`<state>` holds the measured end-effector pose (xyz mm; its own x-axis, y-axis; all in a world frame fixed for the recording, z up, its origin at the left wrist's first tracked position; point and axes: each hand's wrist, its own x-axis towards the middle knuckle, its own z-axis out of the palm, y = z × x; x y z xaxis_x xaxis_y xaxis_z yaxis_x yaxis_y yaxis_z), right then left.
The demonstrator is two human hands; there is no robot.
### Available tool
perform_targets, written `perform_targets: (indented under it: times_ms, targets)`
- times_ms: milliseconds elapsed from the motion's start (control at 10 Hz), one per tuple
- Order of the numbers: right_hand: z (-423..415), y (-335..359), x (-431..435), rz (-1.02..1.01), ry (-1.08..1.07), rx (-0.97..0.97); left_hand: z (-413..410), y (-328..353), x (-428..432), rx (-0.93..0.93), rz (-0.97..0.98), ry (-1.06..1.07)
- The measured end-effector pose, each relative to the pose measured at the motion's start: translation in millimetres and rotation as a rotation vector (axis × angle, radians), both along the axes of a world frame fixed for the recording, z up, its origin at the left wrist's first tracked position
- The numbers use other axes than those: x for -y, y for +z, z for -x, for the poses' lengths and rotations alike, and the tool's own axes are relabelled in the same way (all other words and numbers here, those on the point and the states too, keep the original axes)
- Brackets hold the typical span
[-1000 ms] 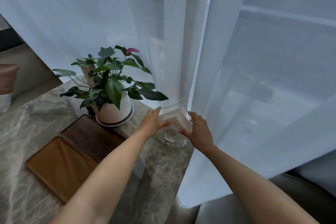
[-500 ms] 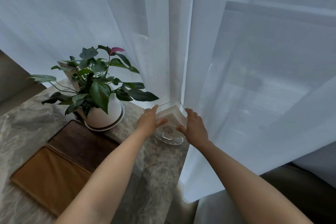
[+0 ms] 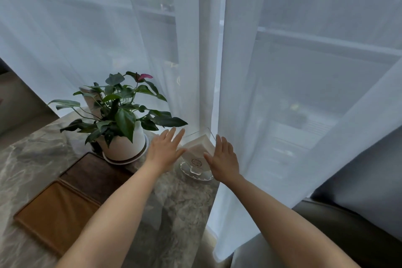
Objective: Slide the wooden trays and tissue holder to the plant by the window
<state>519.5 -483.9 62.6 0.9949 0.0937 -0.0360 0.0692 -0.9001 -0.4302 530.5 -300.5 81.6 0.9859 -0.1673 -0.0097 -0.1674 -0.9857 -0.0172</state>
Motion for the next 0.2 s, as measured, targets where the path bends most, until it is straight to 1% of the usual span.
perform_targets:
  times_ms: [100,200]
  targets:
    - [0.2,18.9,-13.7,0.009,0.062,0.109,7.2,20.4,-17.8,0.12,-0.034,-0.024]
    - [0.0,46.6,-30.1,0.01,0.155,0.235,14.4,46.7,-36.4,0.207,-0.138,-0.023]
